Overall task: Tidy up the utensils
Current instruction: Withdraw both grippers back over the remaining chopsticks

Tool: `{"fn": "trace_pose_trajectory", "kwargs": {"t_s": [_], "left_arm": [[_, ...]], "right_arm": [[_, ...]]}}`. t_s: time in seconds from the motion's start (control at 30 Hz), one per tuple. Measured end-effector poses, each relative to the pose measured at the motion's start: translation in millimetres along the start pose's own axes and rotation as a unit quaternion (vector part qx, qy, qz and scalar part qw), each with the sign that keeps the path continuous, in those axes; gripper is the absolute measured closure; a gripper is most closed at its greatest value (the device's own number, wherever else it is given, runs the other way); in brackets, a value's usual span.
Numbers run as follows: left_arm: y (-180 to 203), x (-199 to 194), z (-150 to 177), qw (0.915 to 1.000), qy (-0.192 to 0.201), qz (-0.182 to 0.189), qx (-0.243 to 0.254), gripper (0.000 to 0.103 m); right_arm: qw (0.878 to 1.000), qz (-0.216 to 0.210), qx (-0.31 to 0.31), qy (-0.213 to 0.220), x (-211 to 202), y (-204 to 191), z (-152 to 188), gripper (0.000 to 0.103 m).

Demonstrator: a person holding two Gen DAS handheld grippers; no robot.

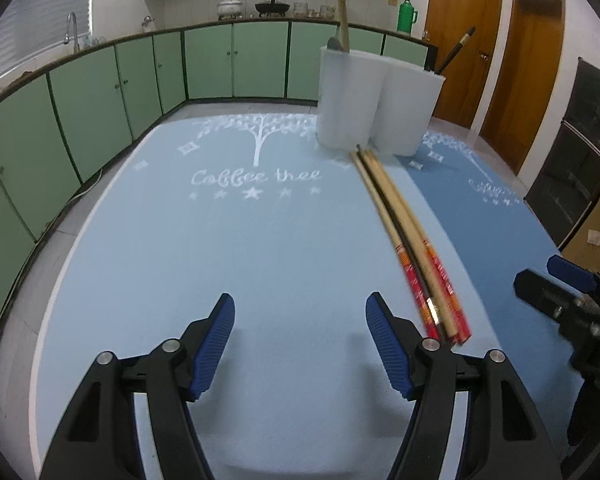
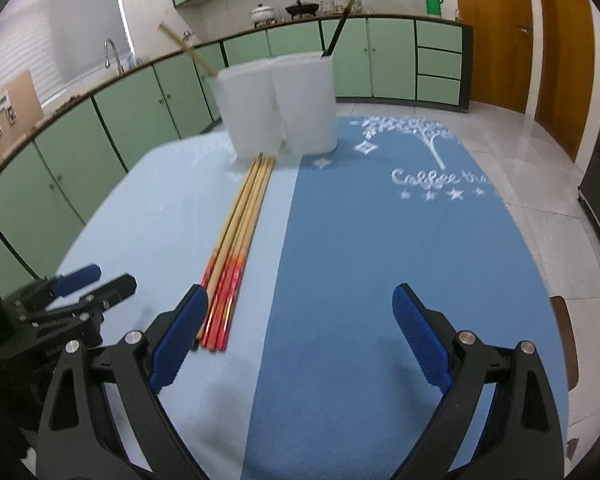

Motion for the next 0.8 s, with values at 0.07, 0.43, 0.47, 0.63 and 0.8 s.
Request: {"fn": "trace_pose_trajectory", "kwargs": {"t_s": [0.07, 0.43, 0.47, 0.63, 0.8], "left_arm": [[-3.1, 1.2, 3.2, 1.0, -0.003, -0.001, 0.0, 0.035], [-9.4, 2.2, 9.1, 0.9999, -0.013, 0.0, -0.006, 0.032], [-9.3, 2.3, 8.4, 0.9999, -0.013, 0.0, -0.006, 0.032], [-9.2, 3.6, 8.9, 0.9998, -0.017, 0.002, -0.007, 0.032], [-10.7, 3.0, 9.2, 0.9998, -0.019, 0.0, -0.009, 0.031]], "right_arm": [[1.0, 0.004, -0.009, -0.006, 4.0, -5.7, 5.5, 0.013], [0.998, 0.017, -0.045, -0.042, 19.3, -24.4, 17.7, 0.026], [0.998, 0.02, -0.049, -0.046, 21.0, -26.2, 18.4, 0.026], [0.997, 0.031, -0.057, -0.048, 24.3, -29.2, 17.3, 0.026], [0.996, 0.054, -0.053, -0.044, 22.3, -21.7, 17.2, 0.027]]}}
Point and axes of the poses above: each gripper's, at about its wrist camera, not at the fingertips, and x roughly the way its jaws point, y to its right, z to its underside, the point moved 1 cm from there along x, roughly the way its jaws point, and after that the axes turned 13 degrees about z, right-handed, at the moved point
